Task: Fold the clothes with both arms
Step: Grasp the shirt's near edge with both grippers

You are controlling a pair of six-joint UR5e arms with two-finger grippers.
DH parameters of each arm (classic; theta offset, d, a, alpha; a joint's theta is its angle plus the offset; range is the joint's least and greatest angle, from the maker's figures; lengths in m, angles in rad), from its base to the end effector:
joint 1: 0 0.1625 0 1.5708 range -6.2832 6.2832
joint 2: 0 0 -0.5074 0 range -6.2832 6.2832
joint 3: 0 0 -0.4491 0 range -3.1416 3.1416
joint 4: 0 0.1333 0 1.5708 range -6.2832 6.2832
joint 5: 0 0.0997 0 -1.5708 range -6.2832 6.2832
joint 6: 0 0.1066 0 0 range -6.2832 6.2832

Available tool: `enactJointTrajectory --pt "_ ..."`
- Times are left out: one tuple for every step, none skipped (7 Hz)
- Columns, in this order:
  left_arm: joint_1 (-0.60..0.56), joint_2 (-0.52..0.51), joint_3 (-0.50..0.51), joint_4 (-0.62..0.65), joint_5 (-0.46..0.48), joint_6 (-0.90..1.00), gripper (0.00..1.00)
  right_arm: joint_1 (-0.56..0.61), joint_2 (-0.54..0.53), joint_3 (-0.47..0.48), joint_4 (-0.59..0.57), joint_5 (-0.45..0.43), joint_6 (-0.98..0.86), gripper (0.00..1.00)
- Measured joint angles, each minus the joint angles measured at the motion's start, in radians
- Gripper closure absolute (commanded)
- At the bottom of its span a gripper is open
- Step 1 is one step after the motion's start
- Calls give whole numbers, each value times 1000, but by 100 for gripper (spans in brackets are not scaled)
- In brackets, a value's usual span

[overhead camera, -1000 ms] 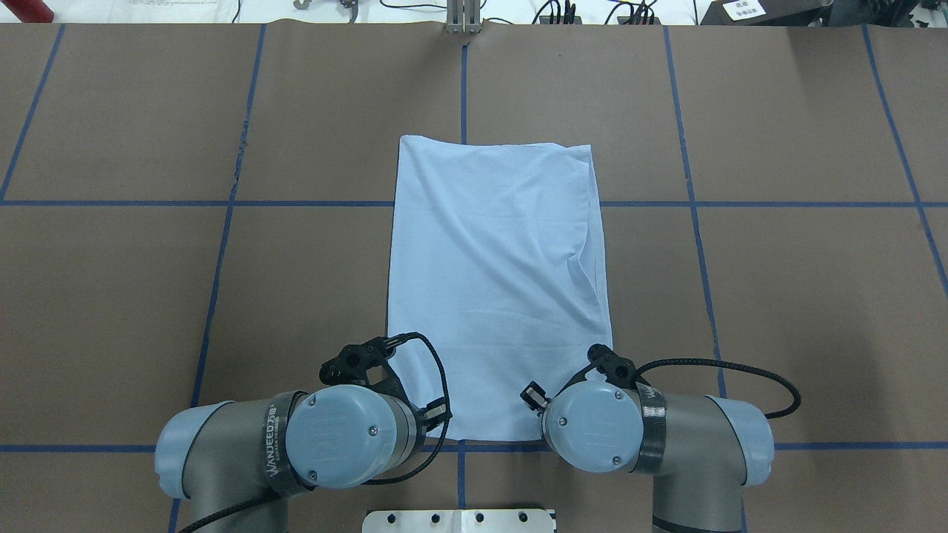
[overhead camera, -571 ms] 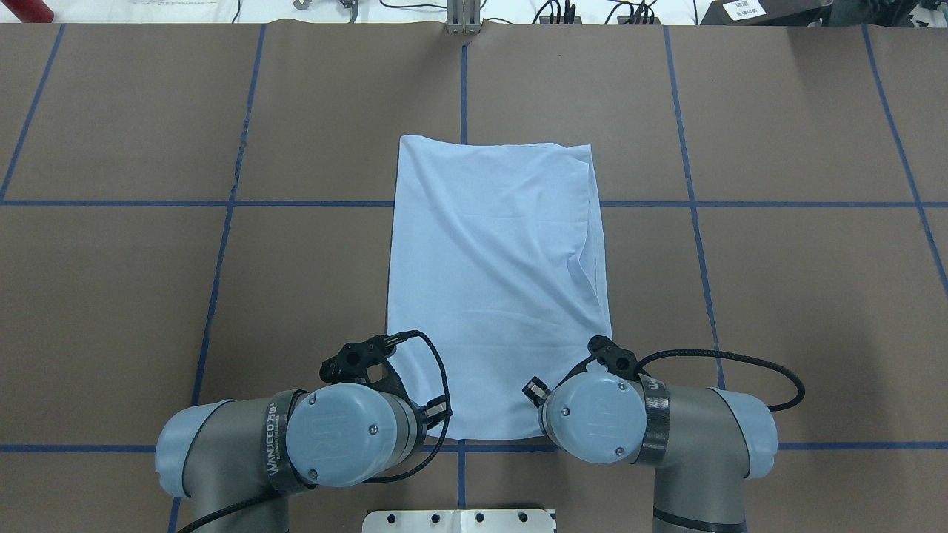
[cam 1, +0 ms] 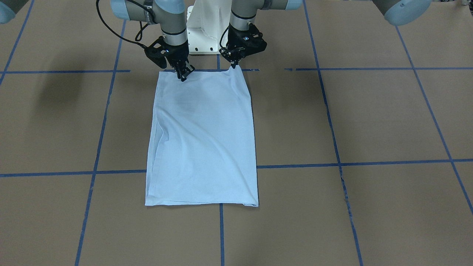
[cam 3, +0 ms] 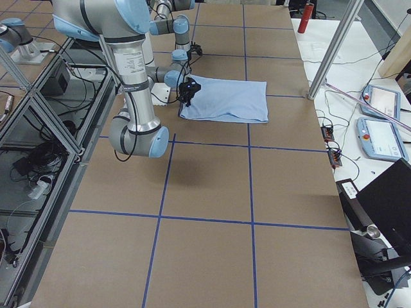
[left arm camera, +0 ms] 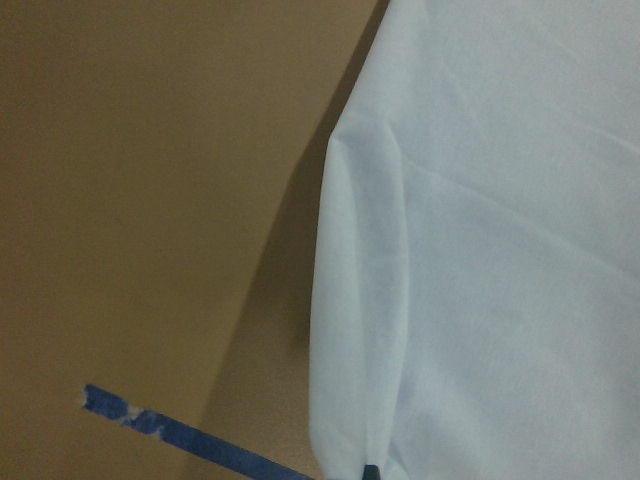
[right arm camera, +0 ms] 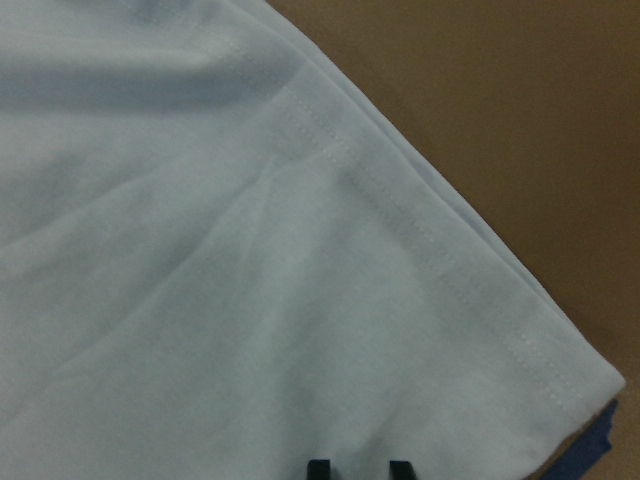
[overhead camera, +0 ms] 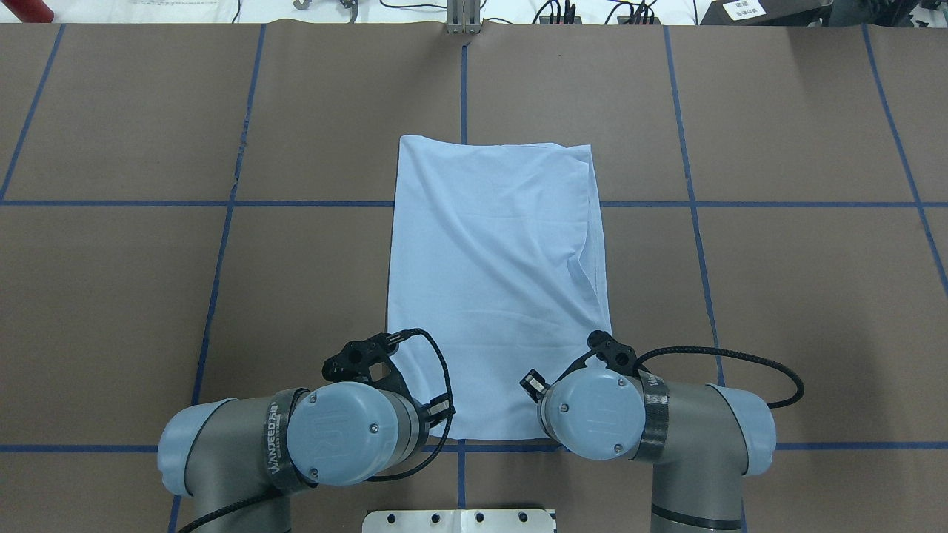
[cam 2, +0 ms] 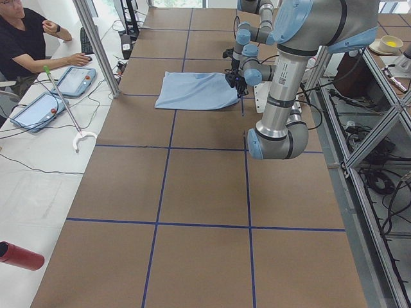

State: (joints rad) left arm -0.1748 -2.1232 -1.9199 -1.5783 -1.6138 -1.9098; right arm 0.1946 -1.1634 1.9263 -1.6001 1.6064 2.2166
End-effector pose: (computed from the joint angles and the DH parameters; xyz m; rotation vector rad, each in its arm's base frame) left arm 0.6573 -0.2468 0.2290 -0.1155 0.9112 -0.4581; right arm -0.6333 -0.2568 0.3304 -0.2027 -0.7271 0.7884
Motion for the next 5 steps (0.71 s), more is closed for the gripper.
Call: enactJointTrajectory --pt "-1 0 0 -1 0 3 100 -12 -2 0 -1 -15 0 0" --pt "-1 0 1 -1 0 8 100 -20 -3 0 -3 -22 0 0" --pt "-2 0 1 0 0 13 100 -28 -5 -2 -5 -24 0 0" --pt "-3 0 0 0 0 14 100 -36 -6 -7 -6 -26 0 0" --pt "-3 0 0 0 0 15 100 -40 -6 -14 -8 -26 0 0"
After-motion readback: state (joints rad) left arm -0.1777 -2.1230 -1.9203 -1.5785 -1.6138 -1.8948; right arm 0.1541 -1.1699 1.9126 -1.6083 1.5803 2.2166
